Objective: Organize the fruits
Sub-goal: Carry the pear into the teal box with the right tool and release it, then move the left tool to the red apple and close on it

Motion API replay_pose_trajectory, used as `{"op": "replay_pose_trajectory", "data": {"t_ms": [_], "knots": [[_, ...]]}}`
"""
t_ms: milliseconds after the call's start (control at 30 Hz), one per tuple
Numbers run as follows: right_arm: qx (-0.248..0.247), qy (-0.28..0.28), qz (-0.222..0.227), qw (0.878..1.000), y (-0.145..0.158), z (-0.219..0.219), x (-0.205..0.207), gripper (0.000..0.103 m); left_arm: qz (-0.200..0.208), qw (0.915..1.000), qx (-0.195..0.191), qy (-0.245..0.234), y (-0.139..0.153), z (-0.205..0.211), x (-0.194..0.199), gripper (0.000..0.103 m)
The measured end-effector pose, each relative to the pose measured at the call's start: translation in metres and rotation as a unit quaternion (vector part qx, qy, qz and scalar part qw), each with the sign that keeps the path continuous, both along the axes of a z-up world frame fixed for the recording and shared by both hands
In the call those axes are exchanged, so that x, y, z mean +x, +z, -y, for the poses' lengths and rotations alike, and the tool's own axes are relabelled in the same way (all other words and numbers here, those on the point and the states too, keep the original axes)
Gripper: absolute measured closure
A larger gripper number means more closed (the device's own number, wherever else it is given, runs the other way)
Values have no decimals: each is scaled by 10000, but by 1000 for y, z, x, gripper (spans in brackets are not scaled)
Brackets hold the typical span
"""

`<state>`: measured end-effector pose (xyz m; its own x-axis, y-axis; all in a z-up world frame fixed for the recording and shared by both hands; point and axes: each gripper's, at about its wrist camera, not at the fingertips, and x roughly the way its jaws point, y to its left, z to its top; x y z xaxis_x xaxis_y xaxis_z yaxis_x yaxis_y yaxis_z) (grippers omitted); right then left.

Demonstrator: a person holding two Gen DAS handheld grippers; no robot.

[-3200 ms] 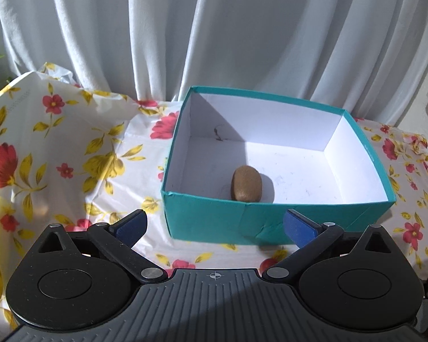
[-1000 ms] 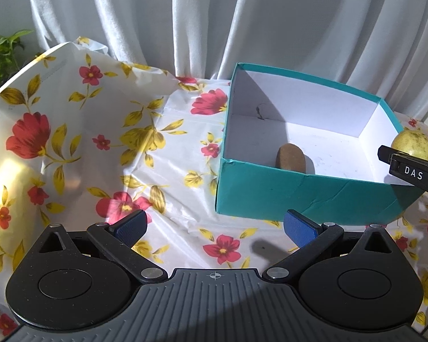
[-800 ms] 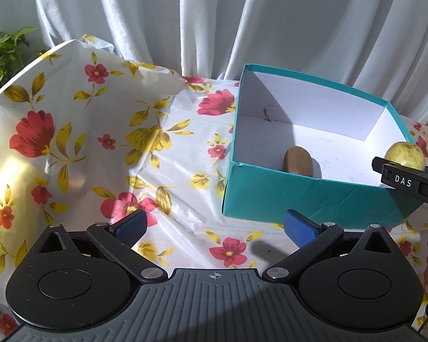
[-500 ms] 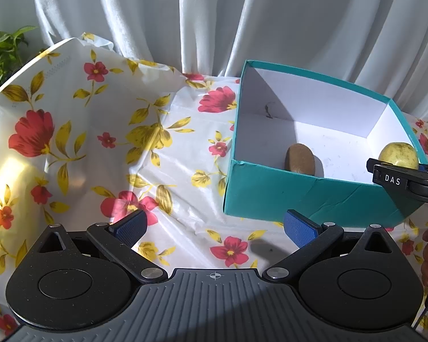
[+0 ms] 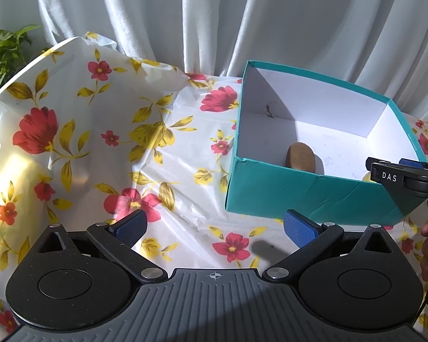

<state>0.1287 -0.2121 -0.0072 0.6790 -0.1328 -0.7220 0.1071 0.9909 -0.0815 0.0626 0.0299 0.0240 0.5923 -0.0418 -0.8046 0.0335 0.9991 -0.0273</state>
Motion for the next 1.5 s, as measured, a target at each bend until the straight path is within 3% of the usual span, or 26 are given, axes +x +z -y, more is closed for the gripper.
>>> {"op": "replay_pose_trajectory", "data": {"t_ms": [167, 233, 333, 567, 767, 1100, 1367, 1500], "knots": [[107, -66, 199, 9997, 11, 3, -15, 39, 15, 10000, -44, -61, -1, 0, -4, 0], [100, -115, 415, 9990, 22, 3, -29, 32, 18, 9999, -79, -114, -2, 1, -6, 0], [44, -59, 804, 9967, 39, 1, -58, 18, 81, 9991, -132, -392, -4, 4, -13, 0], [211, -231, 1202, 9923, 56, 5, -120, 14, -14, 9933, -8, -1152, -22, 14, -43, 0], [231, -278, 1099, 9933, 51, 5, -151, 13, -313, 9899, -25, -1383, -42, 19, -57, 0], [299, -190, 970, 9947, 45, -1, -165, 13, -683, 9867, 119, -1471, -67, 32, -57, 0], [328, -232, 941, 9948, 44, 0, -168, 13, -1144, 9816, -252, -1507, -84, 35, -48, 22], [333, -267, 910, 9949, 44, 0, -168, 13, -973, 9824, -139, -1589, -86, 40, -47, 26]]}}
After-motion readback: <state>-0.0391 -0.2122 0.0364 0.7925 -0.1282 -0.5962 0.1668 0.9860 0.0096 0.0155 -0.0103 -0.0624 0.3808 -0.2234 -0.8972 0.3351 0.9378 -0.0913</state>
